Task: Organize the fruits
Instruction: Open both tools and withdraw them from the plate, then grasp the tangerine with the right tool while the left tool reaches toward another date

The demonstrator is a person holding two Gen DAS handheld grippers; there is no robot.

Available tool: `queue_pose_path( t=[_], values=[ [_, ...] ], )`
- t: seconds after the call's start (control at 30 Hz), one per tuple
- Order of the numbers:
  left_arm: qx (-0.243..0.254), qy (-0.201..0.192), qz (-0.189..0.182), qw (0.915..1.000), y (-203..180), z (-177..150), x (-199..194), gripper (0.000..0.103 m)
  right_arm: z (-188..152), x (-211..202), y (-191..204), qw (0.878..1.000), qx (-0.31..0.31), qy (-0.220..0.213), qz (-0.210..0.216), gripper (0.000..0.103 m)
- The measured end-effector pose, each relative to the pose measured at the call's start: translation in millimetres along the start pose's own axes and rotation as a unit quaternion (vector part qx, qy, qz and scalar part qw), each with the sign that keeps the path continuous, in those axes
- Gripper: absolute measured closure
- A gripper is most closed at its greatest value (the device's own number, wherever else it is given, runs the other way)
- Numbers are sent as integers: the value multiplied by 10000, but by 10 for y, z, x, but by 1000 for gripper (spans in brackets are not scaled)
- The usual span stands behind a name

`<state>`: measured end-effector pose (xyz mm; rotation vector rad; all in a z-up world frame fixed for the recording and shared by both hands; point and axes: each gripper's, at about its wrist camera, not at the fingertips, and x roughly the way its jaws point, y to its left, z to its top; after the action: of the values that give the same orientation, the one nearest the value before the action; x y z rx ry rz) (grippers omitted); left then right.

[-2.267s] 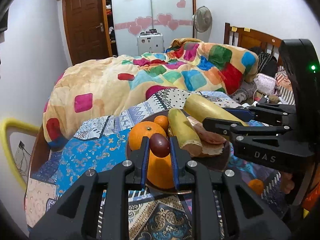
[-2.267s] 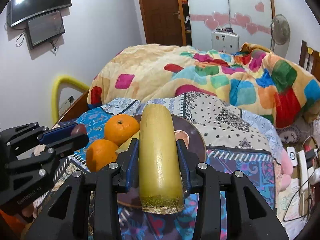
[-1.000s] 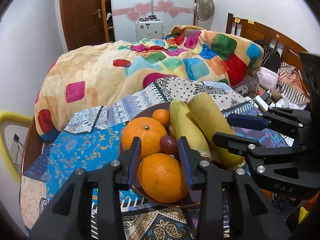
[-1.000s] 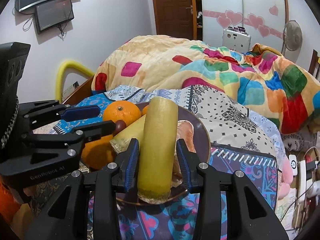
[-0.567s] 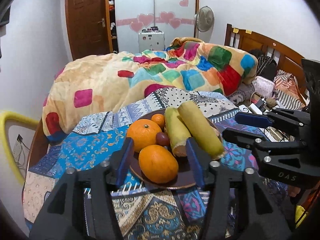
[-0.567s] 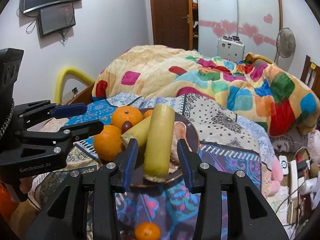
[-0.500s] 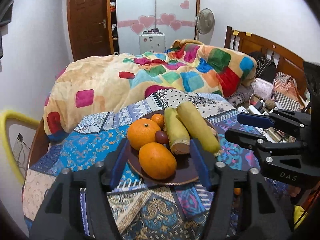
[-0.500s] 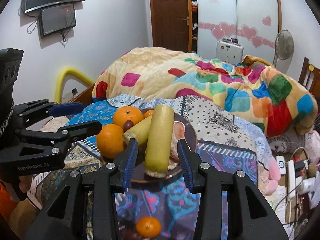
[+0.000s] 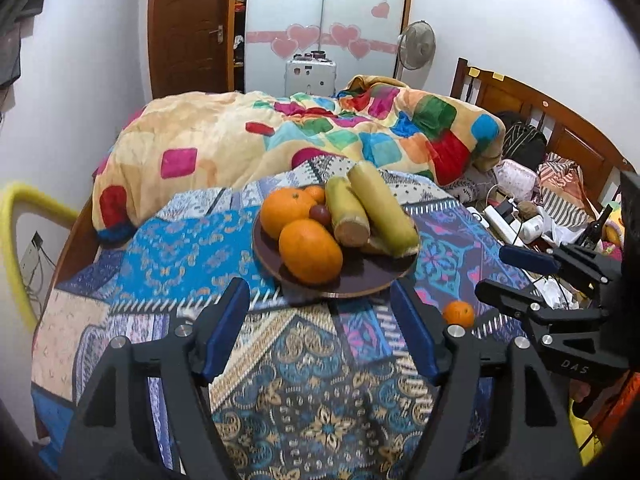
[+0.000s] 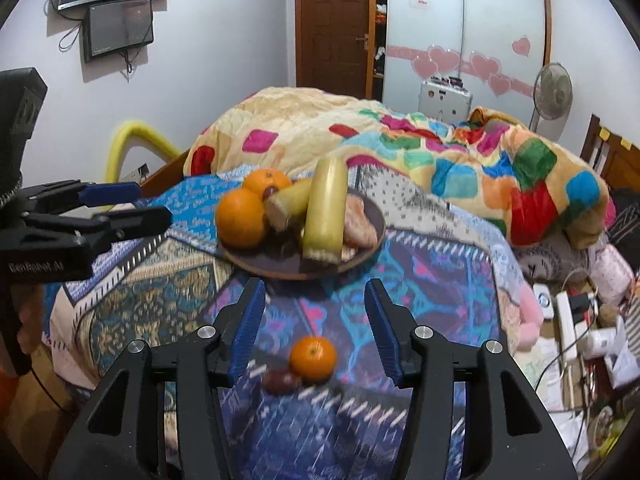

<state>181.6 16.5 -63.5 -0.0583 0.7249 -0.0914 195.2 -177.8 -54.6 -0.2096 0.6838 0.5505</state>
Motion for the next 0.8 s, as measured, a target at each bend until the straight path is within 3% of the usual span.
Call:
queue_pose_path(
  t=[0.5, 0.63, 0.8],
  values=[
    [132, 302, 120, 9994, -27, -364, 186, 30, -357, 342, -83, 9978, 418, 487, 174, 55],
    [186, 335, 86, 9992, -95, -383, 228, 30, -379, 383, -109, 9968, 478, 560, 300, 71],
    [230, 391, 7, 9990, -224, -383, 289, 30, -387, 327, -105, 9969, 481, 496, 366, 72]
  ],
)
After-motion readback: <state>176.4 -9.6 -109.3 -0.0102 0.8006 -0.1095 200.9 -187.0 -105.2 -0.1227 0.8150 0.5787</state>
